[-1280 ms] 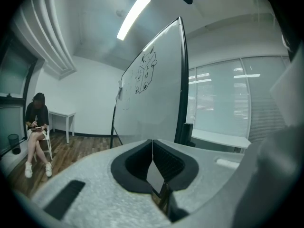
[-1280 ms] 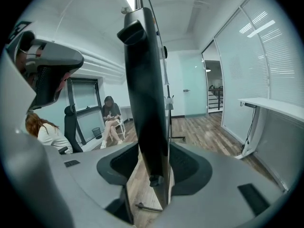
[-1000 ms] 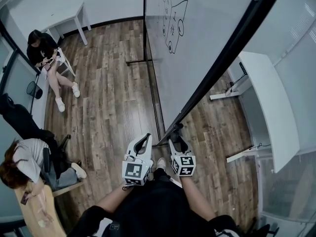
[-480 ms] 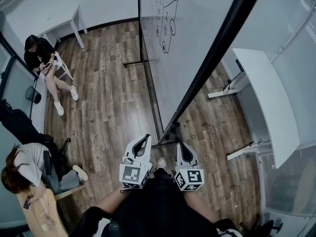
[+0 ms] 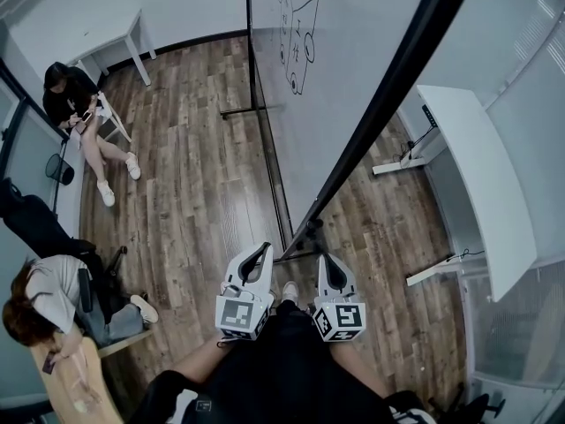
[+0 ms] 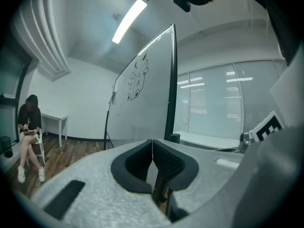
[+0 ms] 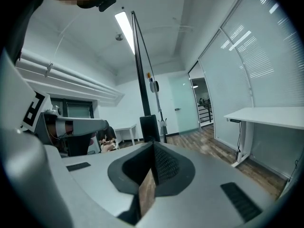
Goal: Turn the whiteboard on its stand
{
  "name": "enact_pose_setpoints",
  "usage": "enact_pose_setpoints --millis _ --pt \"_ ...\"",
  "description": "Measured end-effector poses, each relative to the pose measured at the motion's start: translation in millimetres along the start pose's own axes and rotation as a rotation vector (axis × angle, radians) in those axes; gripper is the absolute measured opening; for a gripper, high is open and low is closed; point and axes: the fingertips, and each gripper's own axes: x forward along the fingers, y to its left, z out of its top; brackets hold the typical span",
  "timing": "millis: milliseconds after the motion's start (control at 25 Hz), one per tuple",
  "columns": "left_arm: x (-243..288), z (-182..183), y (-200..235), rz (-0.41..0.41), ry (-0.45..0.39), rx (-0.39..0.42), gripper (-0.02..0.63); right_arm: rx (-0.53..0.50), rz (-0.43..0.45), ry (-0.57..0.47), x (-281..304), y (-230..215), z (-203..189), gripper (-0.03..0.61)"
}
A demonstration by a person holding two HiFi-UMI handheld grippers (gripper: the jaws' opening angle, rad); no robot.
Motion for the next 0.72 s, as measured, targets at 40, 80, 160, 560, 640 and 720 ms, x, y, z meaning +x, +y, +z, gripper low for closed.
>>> enact_pose_setpoints --millis 40,80,160,560,640,720 --pt "-0.5 0.4 0.9 -0.002 -0.001 0.002 0.018 -0.001 0.001 0.000 0.9 1.3 -0.4 0.012" --pt "-0.9 1.3 2.2 -0.004 -0.001 0.004 0.018 -0.002 0.002 0.000 2.1 3.0 0.0 0.012" --pt "-1.2 2.7 4.5 -0.004 0.002 0.004 0.018 -0.005 0.003 0.000 4.2 5.3 1.2 0.012" --pt "-3.0 1.0 2.6 -0.014 0.011 0.005 0.018 -0.007 0.002 0.008 3.9 6.3 0.2 0.012" --pt "-3.3 -0.6 1.3 -0.014 0.012 0.007 0.018 -0.005 0.003 0.009 2.6 5.5 -1.5 0.012" --pt "-2.5 -1.8 -0.1 -0.013 0.016 0.005 0.018 -0.005 0.001 0.009 2.3 4.0 -2.0 0.012"
